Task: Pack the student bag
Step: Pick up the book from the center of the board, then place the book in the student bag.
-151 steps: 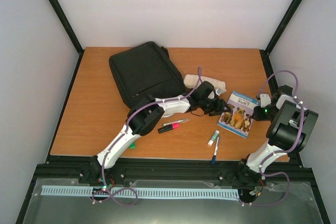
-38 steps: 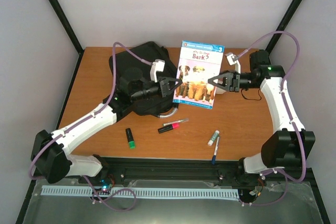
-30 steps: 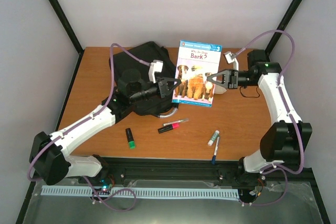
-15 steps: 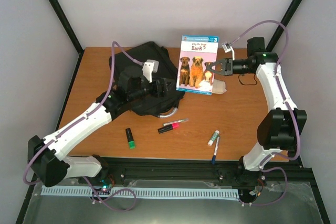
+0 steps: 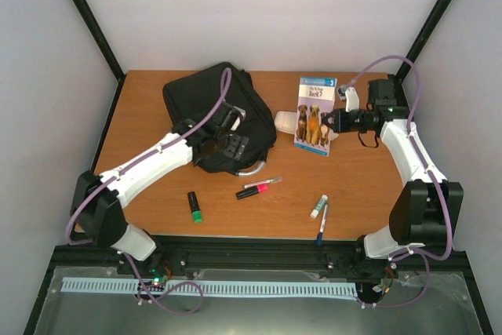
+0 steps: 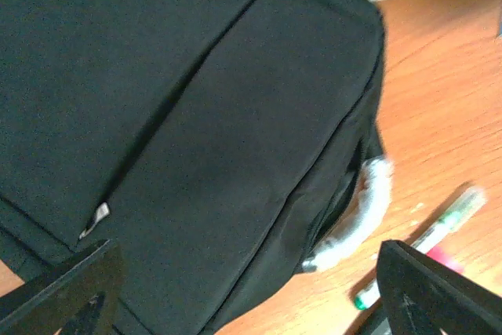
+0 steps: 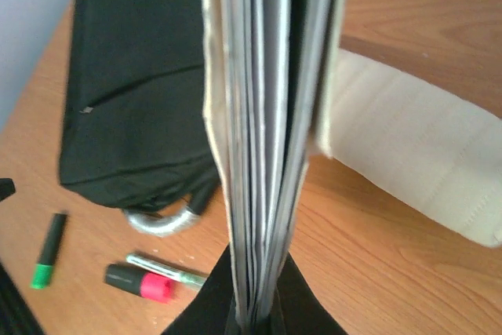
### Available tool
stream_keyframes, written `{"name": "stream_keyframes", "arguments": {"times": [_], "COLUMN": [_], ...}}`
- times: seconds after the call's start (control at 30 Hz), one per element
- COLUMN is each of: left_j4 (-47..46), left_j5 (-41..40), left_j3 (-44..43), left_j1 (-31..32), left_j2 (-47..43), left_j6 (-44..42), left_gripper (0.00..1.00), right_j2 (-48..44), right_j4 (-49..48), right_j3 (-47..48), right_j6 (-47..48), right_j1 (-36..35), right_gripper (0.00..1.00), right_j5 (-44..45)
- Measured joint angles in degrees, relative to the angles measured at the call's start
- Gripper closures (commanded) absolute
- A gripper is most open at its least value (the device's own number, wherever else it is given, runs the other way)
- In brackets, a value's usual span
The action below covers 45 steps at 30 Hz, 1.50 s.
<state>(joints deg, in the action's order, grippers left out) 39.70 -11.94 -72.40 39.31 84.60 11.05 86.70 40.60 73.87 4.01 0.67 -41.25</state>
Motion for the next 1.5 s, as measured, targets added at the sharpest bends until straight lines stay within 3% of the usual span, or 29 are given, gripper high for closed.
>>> {"name": "stream_keyframes", "arguments": {"times": [0.13, 0.5, 0.73, 0.97, 1.2, 1.33, 1.5], "left_j4": [3.72, 9.4, 10.64, 10.47, 10.05, 9.88, 9.66], "left_j5": [-3.23, -6.82, -9.86, -14.91, -17.44, -17.25, -17.46], "left_j3": [-1.05, -8.07, -12.39, -15.08, -17.2, -17.25, -17.81], "left_j1": [0.74, 5.27, 6.88, 7.15, 7.26, 7.28, 7.32], "left_j2": [4.74, 19.04, 24.7, 27.89, 31.43, 32.72, 34.03], "left_j6": [-3.58, -10.95, -12.55, -14.78, -15.76, -15.82, -15.98], "left_gripper": [0.02, 0.13, 0.22, 0.19, 0.26, 0.35, 0.62], "right_j2": [-2.99, -4.9, -4.96, -4.96, -4.96, -4.96, -4.96], "right_j4": [-2.86, -9.64, -10.43, -10.47, -10.47, -10.47, -10.45], "right_j3": [-6.25, -8.94, -9.46, -9.46, -9.46, -9.46, -9.46], "right_j6": [0.48, 0.66, 0.68, 0.68, 0.68, 0.68, 0.68], "right_j1": [0.0, 0.0, 0.0, 0.0, 0.0, 0.0, 0.0], "right_gripper": [0.97, 0.97, 0.97, 0.97, 0.97, 0.97, 0.97], "right_j5": [4.11, 6.56, 6.34, 6.03, 5.62, 5.42, 5.2]}}
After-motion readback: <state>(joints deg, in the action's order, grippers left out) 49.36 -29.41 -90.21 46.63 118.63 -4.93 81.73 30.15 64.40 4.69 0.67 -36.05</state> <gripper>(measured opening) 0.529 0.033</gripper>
